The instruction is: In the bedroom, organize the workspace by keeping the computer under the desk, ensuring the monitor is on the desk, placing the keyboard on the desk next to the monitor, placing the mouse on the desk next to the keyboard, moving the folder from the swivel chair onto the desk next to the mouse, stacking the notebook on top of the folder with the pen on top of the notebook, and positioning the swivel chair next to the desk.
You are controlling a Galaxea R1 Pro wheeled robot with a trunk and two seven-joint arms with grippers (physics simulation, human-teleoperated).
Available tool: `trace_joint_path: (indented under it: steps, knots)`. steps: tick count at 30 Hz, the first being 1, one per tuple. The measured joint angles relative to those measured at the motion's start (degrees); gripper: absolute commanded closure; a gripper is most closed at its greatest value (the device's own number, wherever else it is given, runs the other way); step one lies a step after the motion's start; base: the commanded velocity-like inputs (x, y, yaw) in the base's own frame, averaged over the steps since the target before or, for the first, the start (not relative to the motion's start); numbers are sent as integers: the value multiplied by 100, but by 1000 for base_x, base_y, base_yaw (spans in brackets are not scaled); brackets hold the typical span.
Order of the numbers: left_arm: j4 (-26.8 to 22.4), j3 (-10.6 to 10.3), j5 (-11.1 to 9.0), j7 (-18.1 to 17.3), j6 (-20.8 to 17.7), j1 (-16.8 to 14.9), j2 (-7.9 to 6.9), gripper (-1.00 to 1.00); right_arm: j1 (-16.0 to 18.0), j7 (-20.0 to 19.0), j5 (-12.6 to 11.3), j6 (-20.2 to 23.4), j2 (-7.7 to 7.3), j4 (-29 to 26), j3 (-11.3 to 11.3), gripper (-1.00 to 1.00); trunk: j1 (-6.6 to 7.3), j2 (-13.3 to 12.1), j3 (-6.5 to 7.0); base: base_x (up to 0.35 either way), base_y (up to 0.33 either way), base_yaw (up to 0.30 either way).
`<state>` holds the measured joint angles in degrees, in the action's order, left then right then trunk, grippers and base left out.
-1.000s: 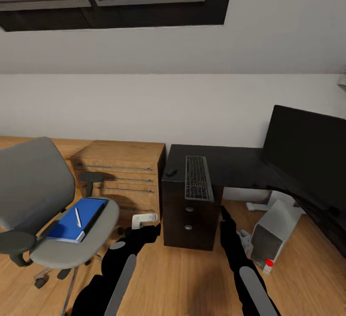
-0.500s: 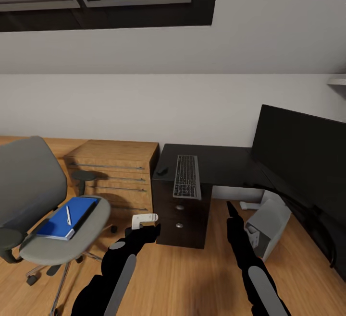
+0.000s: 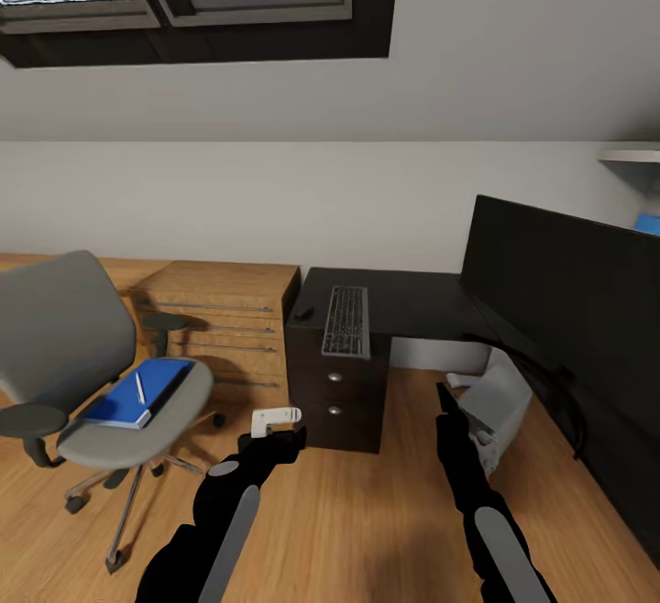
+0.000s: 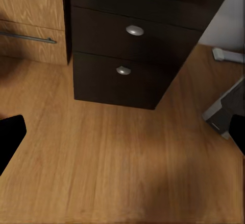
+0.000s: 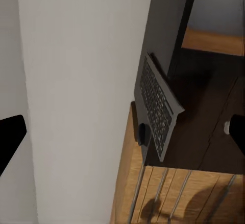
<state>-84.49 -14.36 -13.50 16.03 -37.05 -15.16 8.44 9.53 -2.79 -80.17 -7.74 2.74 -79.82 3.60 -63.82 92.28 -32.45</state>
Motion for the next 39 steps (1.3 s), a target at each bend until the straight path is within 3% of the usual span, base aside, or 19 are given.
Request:
trace_joint_path:
  steps: [5, 7, 10, 14, 18, 23, 24, 26, 31, 34, 39]
  knots:
    - [-1, 0, -24, -3, -7, 0, 0, -100, -2, 194, 240, 24, -326, -148, 31, -100, 88, -159, 71, -280, -66, 0]
    - [0, 0, -26, -3, -9, 0, 0, -100, -1, 382, 357, 34, -364, -162, 32, -100, 133, -239, 107, -132, -20, 0]
    - [-2, 1, -30, -2, -12, 0, 7, -100, 1, 1219, 994, 58, -431, -278, 35, -100, 200, -359, 162, -47, -7, 0]
    - [-3, 0, -22, 1, -14, 0, 13, -100, 0, 2007, 1868, 68, -452, -407, 34, -100, 288, -520, 233, -15, -2, 0]
    - [-8, 11, -9, 8, -20, 0, 17, -100, 1, 2445, 2413, 74, -447, -459, 35, -100, 376, -681, 305, -4, -1, 0]
    - [-10, 23, -6, 19, -20, 0, 18, -100, 1, 2553, 2531, 196, -442, -479, 34, -100, 484, -881, 395, -147, 0, 0]
    - [-15, 25, -5, 22, -15, 0, 18, -100, 5, 2577, 2534, 667, -449, -534, 26, -100, 505, -922, 413, -300, -5, 0]
    - [-16, 26, -5, 22, -13, 0, 18, -100, 11, 2593, 2537, 1103, -454, -602, 0, -100, 549, -1002, 449, -315, -30, 0]
    - [-19, 26, -5, 23, -12, 0, 18, -100, 28, 2869, 2566, 1875, -483, -718, -194, -100, 658, -1203, 539, -328, -59, 0]
    - [-23, 25, -2, 23, -14, 0, 18, -100, 33, 3034, 2569, 2037, -545, -762, -277, -100, 724, -1323, 593, -335, -88, 0]
    - [-26, 20, 3, 23, -12, 0, 17, -100, 36, 3137, 2576, 2127, -773, -798, -318, -100, 834, -1524, 682, -336, -99, 0]
